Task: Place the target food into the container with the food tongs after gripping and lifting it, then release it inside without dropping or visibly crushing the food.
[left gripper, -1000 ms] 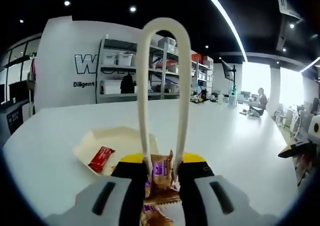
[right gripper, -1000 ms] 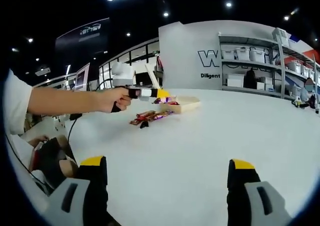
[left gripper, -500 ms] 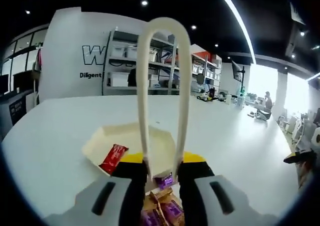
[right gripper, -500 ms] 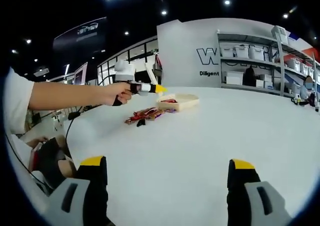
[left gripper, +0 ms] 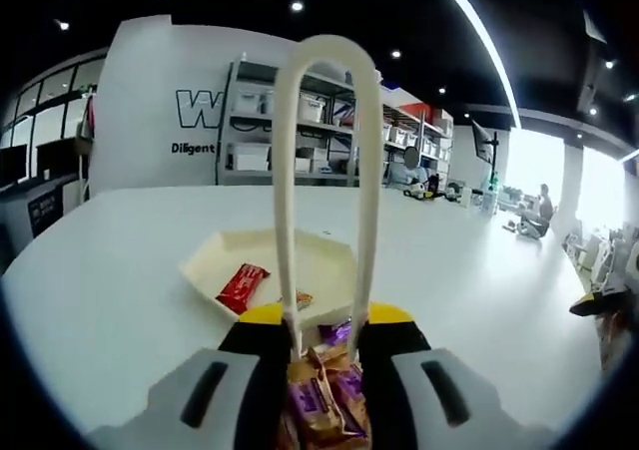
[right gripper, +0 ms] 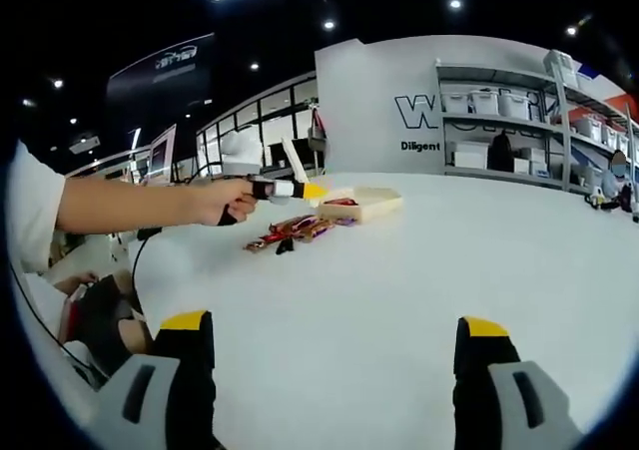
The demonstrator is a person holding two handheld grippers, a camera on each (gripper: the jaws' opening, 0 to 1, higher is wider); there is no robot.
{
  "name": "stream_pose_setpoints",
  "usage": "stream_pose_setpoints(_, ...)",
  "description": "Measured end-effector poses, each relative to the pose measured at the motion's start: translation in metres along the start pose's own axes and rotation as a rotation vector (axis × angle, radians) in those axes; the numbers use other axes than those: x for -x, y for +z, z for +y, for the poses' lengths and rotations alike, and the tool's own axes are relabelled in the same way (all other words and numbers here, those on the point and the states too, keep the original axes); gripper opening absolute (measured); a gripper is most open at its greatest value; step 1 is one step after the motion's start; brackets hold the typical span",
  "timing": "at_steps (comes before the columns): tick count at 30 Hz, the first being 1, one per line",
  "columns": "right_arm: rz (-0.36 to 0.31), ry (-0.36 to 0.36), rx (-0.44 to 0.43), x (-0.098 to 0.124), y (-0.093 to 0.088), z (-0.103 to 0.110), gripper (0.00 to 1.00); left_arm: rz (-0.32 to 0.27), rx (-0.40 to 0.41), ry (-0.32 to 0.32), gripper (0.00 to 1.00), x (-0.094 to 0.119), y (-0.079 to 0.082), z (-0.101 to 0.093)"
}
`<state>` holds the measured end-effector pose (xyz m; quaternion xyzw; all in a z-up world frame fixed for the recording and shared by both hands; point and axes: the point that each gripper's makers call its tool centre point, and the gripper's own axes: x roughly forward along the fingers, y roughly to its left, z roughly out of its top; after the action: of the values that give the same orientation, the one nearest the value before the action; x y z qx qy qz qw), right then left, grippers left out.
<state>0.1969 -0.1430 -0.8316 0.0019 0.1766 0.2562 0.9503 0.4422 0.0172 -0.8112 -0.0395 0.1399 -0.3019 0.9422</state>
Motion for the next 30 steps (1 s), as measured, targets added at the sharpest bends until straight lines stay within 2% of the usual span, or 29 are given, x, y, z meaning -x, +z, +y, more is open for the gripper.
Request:
stream_pose_setpoints(3, 0.003, 0.005, 0.007, 0.001, -0.001, 0.002, 0.99, -0.001, -0.020, 0.021, 0.26, 0.003, -0.007, 0.001)
stream_pose_setpoints(6, 0.003, 0.002, 0.004, 0.003, -0.002, 0.002, 0.99, -0.023, -0.015, 0.051, 0.26, 0.007, -0.006, 0.005)
stream_pose_setpoints(12, 0.004, 0.002, 0.006, 0.003, -0.002, 0.004, 0.99, 0.001, -0.036, 0.057, 0.27, 0.011, -0.016, 0.005)
stream_pose_setpoints(27, 0.013, 0.003, 0.025, 0.004, -0.002, 0.009, 0.99, -0.015, -0.020, 0.126, 0.28, 0.018, -0.018, 0.020)
stream_pose_setpoints(29, 0.015, 0.007, 0.025, 0.003, -0.003, 0.011, 0.98, -0.008, 0.003, 0.106, 0.28, 0.018, -0.021, 0.015)
stream_pose_setpoints(30, 0.017, 0.008, 0.026, 0.003, -0.003, 0.012, 0.98, 0.003, -0.019, 0.103, 0.28, 0.017, -0.023, 0.012)
